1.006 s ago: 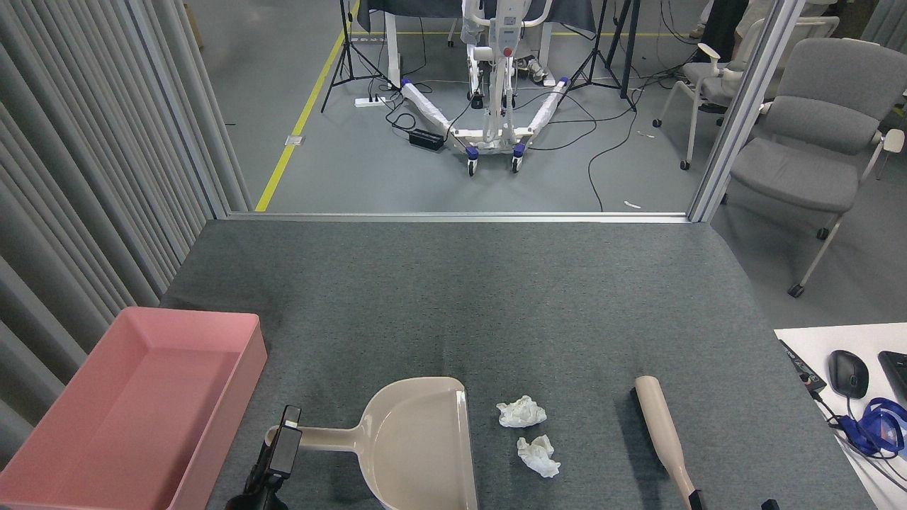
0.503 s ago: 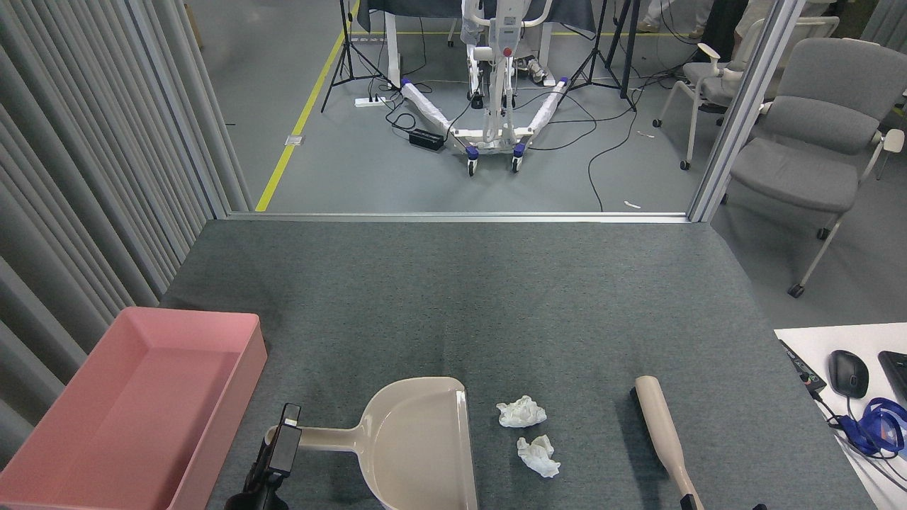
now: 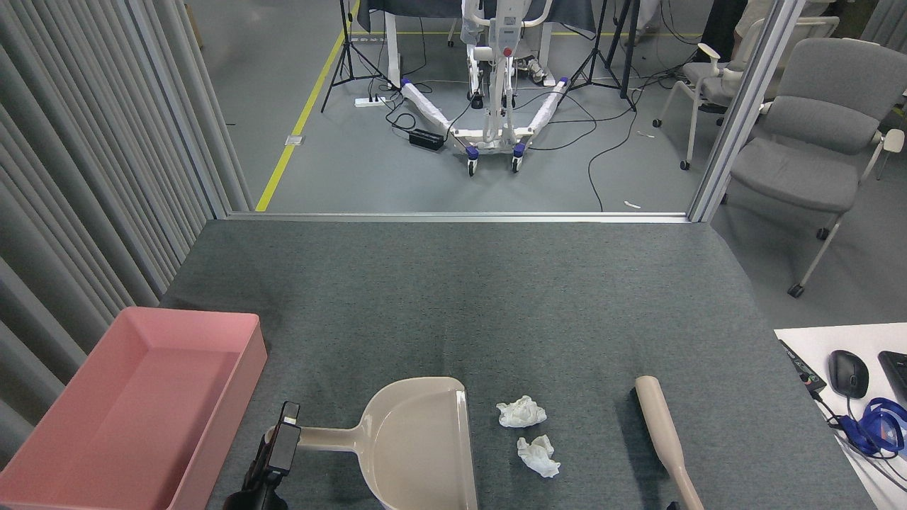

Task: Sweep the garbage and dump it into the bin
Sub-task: 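Lift the brush with the right gripper and angle it toward the tissues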

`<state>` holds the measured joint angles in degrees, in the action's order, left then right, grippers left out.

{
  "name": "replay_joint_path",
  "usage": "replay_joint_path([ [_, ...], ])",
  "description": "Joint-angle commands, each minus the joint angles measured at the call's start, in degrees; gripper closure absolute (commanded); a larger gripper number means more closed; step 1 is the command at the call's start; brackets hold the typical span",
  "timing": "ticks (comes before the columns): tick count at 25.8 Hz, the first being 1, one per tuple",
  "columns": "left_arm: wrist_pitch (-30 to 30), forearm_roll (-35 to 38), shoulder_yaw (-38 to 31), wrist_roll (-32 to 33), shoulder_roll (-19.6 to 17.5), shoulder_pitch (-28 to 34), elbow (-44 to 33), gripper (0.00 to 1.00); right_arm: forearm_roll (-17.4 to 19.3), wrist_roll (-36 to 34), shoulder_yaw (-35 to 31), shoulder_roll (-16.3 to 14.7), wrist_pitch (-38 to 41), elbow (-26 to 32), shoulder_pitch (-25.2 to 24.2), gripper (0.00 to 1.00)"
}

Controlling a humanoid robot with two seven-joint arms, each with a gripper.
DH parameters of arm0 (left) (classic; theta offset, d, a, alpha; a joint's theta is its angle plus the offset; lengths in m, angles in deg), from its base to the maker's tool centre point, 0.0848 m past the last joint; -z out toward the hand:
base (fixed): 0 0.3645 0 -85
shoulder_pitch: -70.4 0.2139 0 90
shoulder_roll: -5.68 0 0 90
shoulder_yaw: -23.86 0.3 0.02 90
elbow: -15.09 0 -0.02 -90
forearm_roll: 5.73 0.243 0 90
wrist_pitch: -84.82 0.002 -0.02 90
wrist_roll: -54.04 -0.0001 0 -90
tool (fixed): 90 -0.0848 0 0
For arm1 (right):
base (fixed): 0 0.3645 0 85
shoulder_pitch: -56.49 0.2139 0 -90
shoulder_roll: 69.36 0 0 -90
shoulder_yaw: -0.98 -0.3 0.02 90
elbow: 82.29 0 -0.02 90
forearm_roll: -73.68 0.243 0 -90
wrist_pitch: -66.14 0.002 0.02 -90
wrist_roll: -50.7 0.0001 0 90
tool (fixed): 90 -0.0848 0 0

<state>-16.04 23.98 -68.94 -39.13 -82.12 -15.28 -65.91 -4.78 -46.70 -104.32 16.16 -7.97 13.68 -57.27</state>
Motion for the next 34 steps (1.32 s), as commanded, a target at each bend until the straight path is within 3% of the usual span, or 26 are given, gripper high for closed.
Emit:
replay_joint_path([
  [1, -0.12, 0.0, -0.01, 0.0, 0.0, -0.02, -0.03, 0.0, -0.11, 0.01, 0.1, 0.17, -0.16, -1.4, 0.12, 0.0],
  [7, -0.56, 0.0, -0.01, 0.0, -0.09, 0.07, -0.12, 0.01, -0.2, 0.01, 0.18, 0.17, -0.33, -2.11, 0.12, 0.01],
  [10, -1.44, 0.09, 0.08, -0.08, 0.0, 0.07, -0.2, 0.12, -0.55, -0.08, 0.27, 0.08, -0.6, -4.04, 1.61, 0.07],
  [11, -1.97, 0.18, 0.26, -0.17, 0.0, 0.07, -0.12, 0.23, -1.08, -0.17, 0.27, 0.08, -0.6, -4.39, 1.79, 0.16],
  [13, -2.59, 0.53, 0.52, -0.35, -0.09, 0.07, 0.06, 0.66, -2.31, -0.25, 0.36, 0.17, -0.6, -4.48, 1.79, 0.46],
  [15, -3.11, 0.7, 0.7, -0.35, 0.0, 0.07, 0.41, 0.79, -2.57, -0.43, 0.54, 0.08, 0.2, -4.3, 1.44, 0.79],
  [16, -3.55, 0.79, 0.79, -0.35, -0.09, 0.34, 0.24, 0.9, -2.66, -0.52, 1.24, -0.18, 0.2, -4.21, 1.26, 0.95],
  [17, -4.52, 0.88, 0.87, -0.35, -0.09, 0.51, 0.15, 0.99, -2.75, -0.87, 2.38, -0.44, 0.46, -3.86, 0.64, 1.0],
  [34, -6.36, 3.69, 0.87, -1.14, -0.18, 0.86, -0.03, 1.0, -2.4, -5.35, 3.52, -0.71, 1.78, -2.81, -1.82, 1.0],
])
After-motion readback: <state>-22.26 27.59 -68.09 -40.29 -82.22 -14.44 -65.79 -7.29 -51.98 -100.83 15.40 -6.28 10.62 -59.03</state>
